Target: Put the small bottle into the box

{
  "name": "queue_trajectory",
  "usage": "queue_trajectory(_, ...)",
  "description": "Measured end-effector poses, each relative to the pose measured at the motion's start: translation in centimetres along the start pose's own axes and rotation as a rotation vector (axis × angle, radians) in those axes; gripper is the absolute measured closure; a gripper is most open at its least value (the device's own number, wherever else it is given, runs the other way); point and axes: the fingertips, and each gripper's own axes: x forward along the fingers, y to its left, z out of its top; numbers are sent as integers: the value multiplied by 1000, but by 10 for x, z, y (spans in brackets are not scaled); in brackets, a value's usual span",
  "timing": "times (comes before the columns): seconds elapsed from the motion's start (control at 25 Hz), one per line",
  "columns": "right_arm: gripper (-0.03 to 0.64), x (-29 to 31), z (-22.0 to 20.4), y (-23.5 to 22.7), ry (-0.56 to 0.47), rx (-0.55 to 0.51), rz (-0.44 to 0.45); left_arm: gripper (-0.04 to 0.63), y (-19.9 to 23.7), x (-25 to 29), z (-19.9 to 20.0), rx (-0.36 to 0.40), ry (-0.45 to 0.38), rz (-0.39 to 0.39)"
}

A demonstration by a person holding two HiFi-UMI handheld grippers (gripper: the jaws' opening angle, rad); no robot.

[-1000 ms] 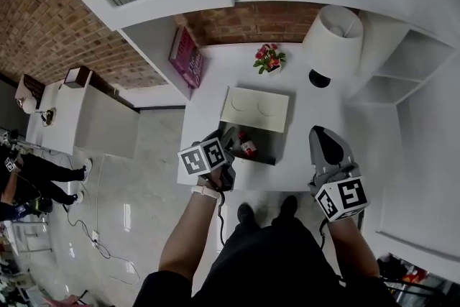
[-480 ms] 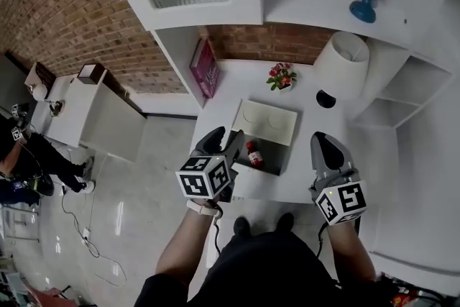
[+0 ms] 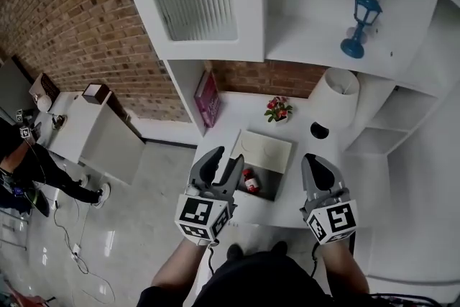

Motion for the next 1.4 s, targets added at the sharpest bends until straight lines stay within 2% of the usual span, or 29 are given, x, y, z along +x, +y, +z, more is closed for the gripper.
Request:
queue_trajectory(0.28,623,-1,37,1,-85,-26,13,411,-2,-7,18,-17,-49,31)
queue_trajectory(0.52,623,0,55,3,-118,-48,22,411,-3,-8,25,1,-50,39)
queue_trajectory(1.4,624,5,49,-6,-140,-43,74,411,-8,-1,14,10,-25,76)
